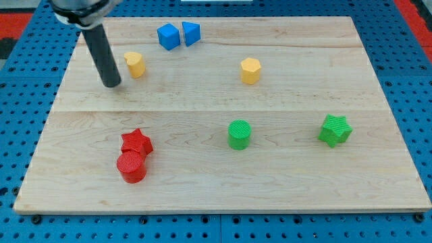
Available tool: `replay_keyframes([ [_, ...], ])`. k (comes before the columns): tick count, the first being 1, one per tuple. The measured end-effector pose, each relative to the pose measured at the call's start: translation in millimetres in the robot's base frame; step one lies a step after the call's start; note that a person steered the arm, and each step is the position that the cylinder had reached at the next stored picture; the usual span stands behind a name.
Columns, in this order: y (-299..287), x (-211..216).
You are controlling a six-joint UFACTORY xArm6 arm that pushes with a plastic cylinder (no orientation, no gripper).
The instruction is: Slide the yellow heart closer to the yellow hexagon
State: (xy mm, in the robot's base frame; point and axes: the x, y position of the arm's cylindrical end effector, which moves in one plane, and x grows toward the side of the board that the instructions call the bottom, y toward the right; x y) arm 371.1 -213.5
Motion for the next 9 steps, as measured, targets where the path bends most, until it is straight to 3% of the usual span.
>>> replay_keyframes([
  [1, -54.9, 5.1],
  [2, -65.0, 1.6],
  [3, -48.9, -1.7],
  [4, 59.8, -3.7],
  [5, 2.0, -34.7],
  [6, -16.2, -47.1],
  [7, 66.5, -63.6],
  [8, 130.5, -37.3],
  [9, 149.6, -29.0],
])
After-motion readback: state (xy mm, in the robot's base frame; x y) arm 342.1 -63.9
